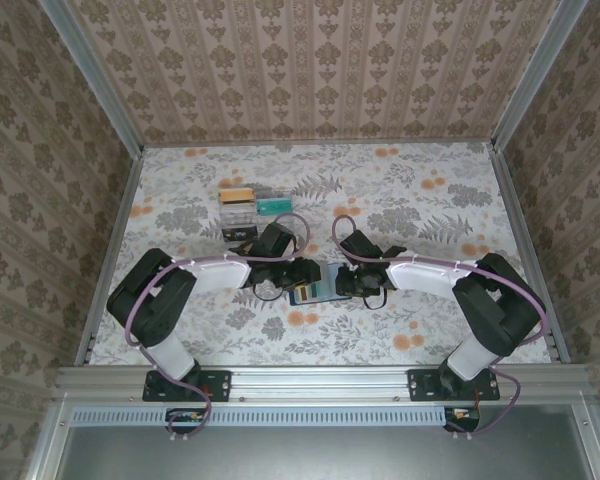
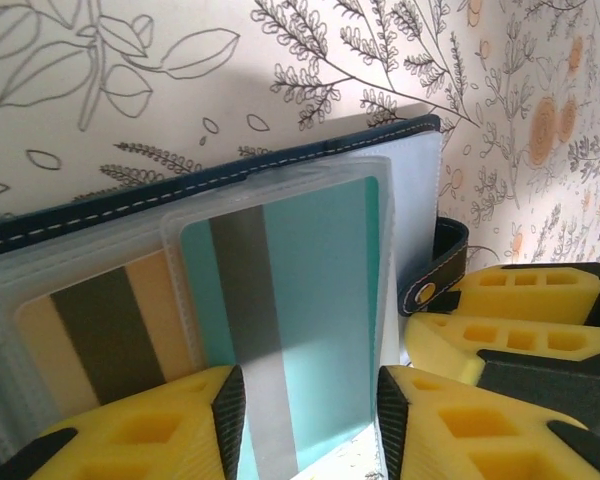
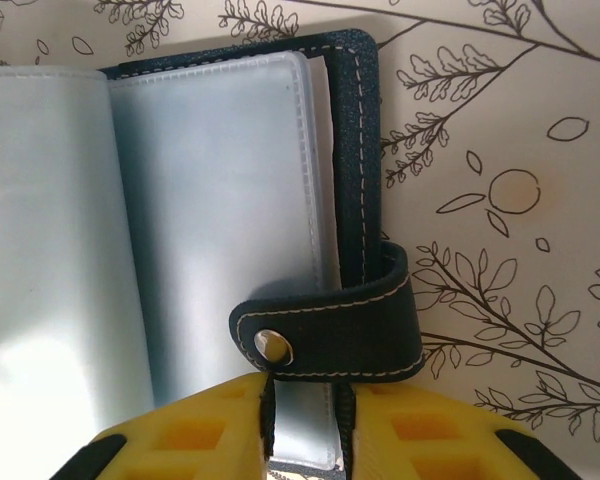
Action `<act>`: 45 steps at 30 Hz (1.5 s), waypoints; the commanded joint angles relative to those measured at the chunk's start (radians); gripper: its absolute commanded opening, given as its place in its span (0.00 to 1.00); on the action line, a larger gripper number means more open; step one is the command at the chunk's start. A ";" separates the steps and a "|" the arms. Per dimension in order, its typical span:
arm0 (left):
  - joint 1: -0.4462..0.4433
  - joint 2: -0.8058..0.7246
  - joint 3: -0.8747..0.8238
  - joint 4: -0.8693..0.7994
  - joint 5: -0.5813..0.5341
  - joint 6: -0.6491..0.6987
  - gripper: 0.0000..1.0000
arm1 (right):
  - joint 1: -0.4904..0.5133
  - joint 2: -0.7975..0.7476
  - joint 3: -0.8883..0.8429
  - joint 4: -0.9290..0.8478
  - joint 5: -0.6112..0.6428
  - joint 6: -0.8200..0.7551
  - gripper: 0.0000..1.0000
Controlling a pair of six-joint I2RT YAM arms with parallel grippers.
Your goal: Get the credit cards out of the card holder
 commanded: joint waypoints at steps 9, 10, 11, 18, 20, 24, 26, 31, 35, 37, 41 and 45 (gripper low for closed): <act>-0.011 -0.003 0.024 0.054 0.045 0.015 0.64 | -0.006 -0.023 -0.038 -0.018 0.001 0.025 0.32; -0.012 -0.005 0.020 0.065 0.048 0.015 0.66 | -0.010 -0.029 -0.041 -0.017 0.007 0.025 0.33; -0.013 -0.011 0.016 0.075 0.049 0.013 0.70 | -0.016 -0.040 -0.043 -0.019 0.010 0.025 0.33; -0.013 -0.004 0.024 0.079 0.061 0.018 0.71 | -0.081 -0.142 -0.055 -0.068 0.036 0.007 0.42; -0.014 -0.004 0.023 0.082 0.061 0.018 0.71 | -0.101 -0.178 -0.056 -0.081 0.041 0.002 0.43; -0.012 -0.015 0.023 0.067 0.053 0.021 0.69 | -0.132 -0.253 -0.052 -0.086 0.022 -0.002 0.45; -0.007 -0.035 0.023 0.041 0.036 0.029 0.67 | -0.132 -0.264 -0.044 -0.059 -0.019 -0.005 0.43; 0.013 -0.115 -0.021 -0.039 -0.066 0.041 0.47 | -0.126 -0.229 -0.010 0.023 -0.150 0.005 0.37; 0.030 -0.125 -0.062 -0.046 -0.065 0.039 0.24 | -0.107 -0.150 0.026 0.073 -0.221 -0.005 0.31; 0.029 -0.114 -0.068 -0.051 -0.063 0.035 0.11 | -0.100 -0.116 0.041 0.091 -0.251 -0.008 0.28; 0.025 -0.076 -0.073 -0.042 -0.053 0.033 0.00 | -0.098 -0.046 0.053 0.140 -0.328 0.004 0.23; 0.025 -0.049 -0.075 -0.036 -0.046 0.033 0.00 | -0.100 0.004 0.062 0.150 -0.343 0.001 0.22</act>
